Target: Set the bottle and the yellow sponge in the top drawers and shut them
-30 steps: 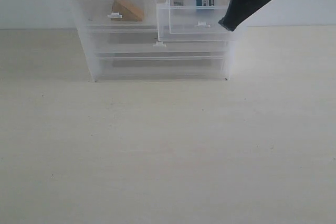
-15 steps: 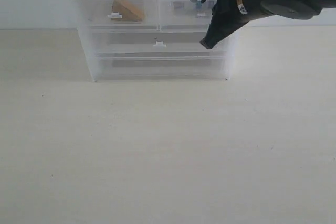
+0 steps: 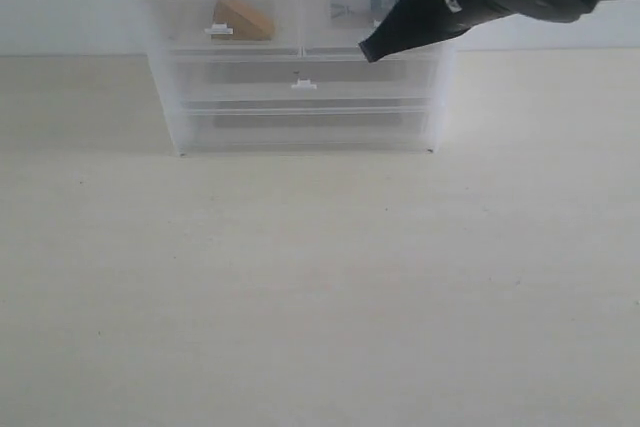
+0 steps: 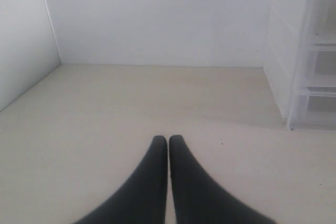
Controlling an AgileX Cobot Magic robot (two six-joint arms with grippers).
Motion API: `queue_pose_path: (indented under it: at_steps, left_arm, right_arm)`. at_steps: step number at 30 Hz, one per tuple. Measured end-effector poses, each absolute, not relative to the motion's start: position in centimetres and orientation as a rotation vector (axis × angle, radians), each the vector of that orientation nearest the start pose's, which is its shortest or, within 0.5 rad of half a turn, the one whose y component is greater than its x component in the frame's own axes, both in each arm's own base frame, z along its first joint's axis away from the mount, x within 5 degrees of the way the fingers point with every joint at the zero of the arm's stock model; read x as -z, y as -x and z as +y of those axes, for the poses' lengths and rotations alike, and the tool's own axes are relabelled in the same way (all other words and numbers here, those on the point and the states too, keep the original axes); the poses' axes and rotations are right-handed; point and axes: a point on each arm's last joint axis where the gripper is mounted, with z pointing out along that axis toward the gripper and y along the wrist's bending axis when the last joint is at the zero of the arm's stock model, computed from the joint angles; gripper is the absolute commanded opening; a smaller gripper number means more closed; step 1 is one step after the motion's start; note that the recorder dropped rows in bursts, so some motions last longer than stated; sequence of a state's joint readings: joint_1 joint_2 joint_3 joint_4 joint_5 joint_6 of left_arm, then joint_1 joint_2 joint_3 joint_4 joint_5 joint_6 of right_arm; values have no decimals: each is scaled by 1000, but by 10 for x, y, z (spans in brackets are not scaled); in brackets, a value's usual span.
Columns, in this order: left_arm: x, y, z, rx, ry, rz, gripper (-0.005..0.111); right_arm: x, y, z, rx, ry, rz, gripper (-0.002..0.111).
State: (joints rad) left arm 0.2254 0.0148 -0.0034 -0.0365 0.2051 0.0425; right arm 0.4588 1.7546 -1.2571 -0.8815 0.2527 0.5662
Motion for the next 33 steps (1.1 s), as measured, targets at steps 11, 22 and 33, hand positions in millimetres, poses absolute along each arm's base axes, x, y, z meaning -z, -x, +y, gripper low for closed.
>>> queue_pose_path:
  at_steps: [11,22,33]
  left_arm:
    - [-195,-56,12,-167,180,1693,4]
    - [-195,-56,12,-167,180,1693,4]
    - [-195,-56,12,-167,180,1693,4]
  right_arm:
    - [-271,-249,134,-405,559,1897,0]
    - [-230,-153,96,-595,457,1835,0]
    - [-201,-96,41,-386,242,1696,0]
